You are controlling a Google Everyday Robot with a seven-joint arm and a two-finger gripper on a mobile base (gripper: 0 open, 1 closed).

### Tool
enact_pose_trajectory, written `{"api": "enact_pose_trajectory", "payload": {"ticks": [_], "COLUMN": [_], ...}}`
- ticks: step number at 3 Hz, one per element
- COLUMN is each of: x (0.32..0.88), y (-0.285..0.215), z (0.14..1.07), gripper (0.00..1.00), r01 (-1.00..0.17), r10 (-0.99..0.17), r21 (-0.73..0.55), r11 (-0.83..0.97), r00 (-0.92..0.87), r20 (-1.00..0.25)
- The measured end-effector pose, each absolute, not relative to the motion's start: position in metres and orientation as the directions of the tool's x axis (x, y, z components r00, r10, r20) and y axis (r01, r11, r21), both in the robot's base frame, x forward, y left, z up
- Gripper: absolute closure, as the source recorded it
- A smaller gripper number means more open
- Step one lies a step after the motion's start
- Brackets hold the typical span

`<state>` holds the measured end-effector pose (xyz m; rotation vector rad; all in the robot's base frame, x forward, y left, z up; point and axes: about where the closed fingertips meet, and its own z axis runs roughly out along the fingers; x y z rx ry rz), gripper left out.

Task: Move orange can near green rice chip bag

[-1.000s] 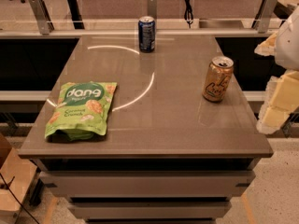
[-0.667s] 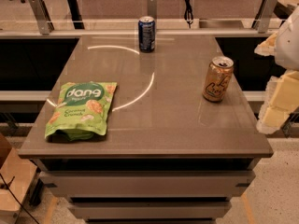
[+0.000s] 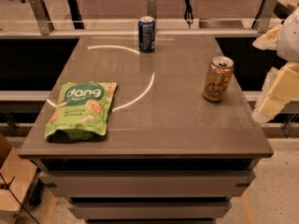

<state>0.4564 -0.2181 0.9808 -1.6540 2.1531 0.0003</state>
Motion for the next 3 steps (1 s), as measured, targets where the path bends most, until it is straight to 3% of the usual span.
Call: {"api": "enact_pose_trajectory", "payload": {"ticks": [3], "x": [0.527], "y": [-0.236], "z": [0.959], "gripper": [0.00], "r01": [-0.892], "r10": [-0.780], "r21": [-0.233], "r11": [0.388], "r00": [-0.183], "r20": [-0.598]}}
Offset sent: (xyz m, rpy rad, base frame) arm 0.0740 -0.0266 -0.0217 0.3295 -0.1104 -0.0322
